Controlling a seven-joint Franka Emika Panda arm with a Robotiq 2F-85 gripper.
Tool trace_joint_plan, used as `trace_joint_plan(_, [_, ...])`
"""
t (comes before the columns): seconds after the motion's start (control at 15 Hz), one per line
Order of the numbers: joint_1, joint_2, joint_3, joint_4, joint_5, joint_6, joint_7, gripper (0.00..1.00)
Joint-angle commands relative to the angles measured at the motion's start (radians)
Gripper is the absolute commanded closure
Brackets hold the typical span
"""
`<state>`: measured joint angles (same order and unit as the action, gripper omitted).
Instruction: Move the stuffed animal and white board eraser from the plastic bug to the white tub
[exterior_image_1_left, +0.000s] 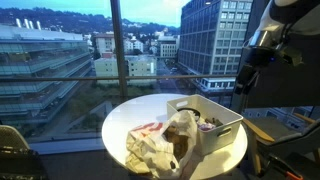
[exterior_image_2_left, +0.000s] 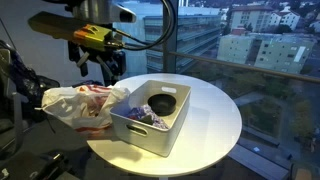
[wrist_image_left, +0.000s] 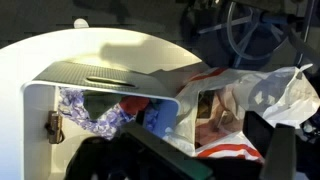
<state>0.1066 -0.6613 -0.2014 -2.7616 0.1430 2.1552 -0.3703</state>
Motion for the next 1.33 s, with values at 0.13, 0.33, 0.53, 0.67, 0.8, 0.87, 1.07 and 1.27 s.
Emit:
trace_joint_plan(0.13, [-0.013,0.001,0.014,0.002,0.01,-0.004,-0.007,0.0])
trace_joint_plan(0.33, [-0.013,0.001,0.014,0.002,0.01,-0.004,-0.007,0.0])
trace_joint_plan(0.53, [-0.013,0.001,0.014,0.002,0.01,-0.004,-0.007,0.0])
trace_joint_plan(0.67, [-0.013,0.001,0.014,0.002,0.01,-0.004,-0.007,0.0])
trace_joint_plan(0.8, [0.011,0.021,0.061,0.002,0.003,0.036,0.015,0.0])
trace_joint_plan(0.87, [0.033,0.026,0.087,0.002,0.012,0.053,0.021,0.0])
trace_joint_plan(1.07, [0.112,0.052,0.19,0.001,0.029,0.131,0.055,0.0])
trace_joint_plan(1.27, [0.206,0.121,0.279,0.001,0.061,0.258,0.104,0.0])
